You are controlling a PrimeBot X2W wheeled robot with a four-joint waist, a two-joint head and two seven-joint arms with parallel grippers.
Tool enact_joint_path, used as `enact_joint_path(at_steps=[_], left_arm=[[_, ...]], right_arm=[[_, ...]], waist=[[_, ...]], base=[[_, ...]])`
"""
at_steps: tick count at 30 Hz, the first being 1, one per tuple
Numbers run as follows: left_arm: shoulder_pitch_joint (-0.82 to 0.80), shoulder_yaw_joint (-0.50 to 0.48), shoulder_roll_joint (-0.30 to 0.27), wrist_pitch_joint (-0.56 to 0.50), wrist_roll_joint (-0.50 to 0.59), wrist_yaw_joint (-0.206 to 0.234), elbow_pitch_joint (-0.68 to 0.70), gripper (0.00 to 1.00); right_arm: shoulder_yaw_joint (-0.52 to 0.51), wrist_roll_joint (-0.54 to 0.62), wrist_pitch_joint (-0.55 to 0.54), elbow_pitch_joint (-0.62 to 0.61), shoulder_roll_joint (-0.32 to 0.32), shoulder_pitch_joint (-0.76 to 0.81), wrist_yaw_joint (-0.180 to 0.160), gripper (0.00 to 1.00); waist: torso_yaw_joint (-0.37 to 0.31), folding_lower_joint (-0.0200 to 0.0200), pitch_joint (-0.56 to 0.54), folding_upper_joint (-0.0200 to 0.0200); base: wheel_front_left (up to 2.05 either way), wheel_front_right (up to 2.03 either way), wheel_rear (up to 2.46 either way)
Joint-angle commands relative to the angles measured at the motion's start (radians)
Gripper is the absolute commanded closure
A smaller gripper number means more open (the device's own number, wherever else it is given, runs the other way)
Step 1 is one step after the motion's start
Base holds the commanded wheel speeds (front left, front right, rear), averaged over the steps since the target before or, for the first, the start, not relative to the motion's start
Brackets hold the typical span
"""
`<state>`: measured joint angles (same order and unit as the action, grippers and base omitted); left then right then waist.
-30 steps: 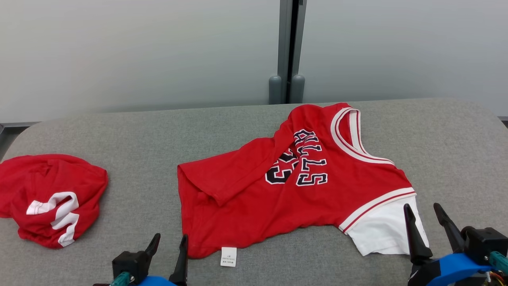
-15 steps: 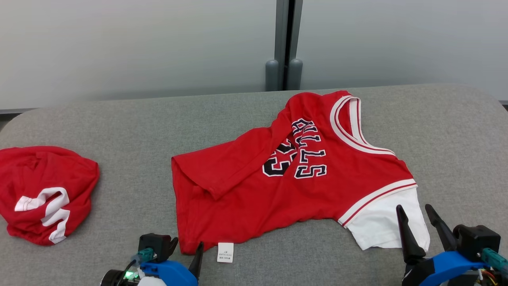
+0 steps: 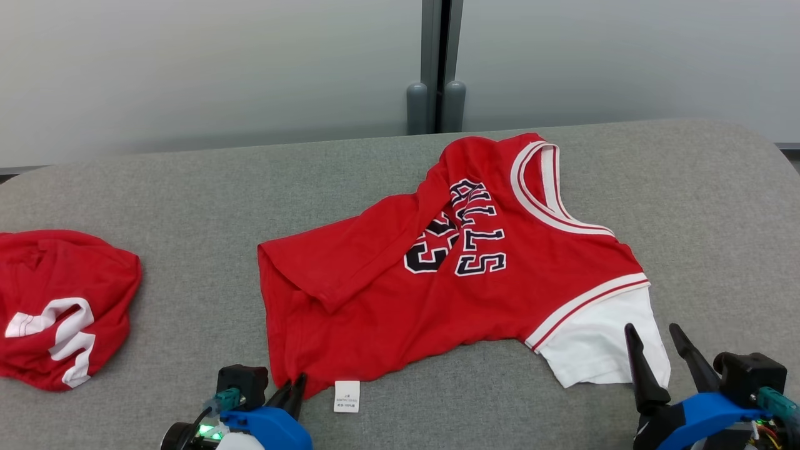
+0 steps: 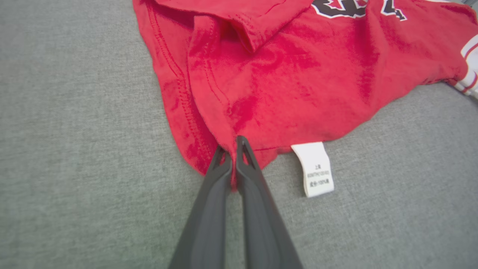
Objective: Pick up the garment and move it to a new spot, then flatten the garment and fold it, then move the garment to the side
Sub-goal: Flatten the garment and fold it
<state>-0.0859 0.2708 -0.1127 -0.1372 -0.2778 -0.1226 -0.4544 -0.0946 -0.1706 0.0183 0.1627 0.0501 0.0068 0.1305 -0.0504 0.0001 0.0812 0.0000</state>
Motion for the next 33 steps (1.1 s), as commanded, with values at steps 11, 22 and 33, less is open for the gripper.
enact_joint_path(at_steps=[11,22,33], left_arm=[[0.014,-0.003,0.001,0.07,-0.014,0.014,0.019,1.0],[-0.005,0.017,-0.003,0.077,-0.02,0.012,0.02,1.0],[-0.013,-0.026,0.001,0.166,-0.08,0.012,0.1,1.0]], right_arm=[[-0.121,0.005,-0.128,0.136,0.001,-0.036,0.0,0.0],[-0.116,0.022,-0.191,0.343,0.0,-0.124,0.0,0.77],[-0.127,-0.125,-0.144,0.236,0.001,-0.147,0.0,1.0]], waist=[[-0.008,-0.0001,0.011,0.0],[0.012,-0.0001,0.025,0.0],[0.007,-0.0001,0.004,0.0]], base=[[0.0,0.0,0.0],[0.0,0.0,0.0],[0.0,0.0,0.0]])
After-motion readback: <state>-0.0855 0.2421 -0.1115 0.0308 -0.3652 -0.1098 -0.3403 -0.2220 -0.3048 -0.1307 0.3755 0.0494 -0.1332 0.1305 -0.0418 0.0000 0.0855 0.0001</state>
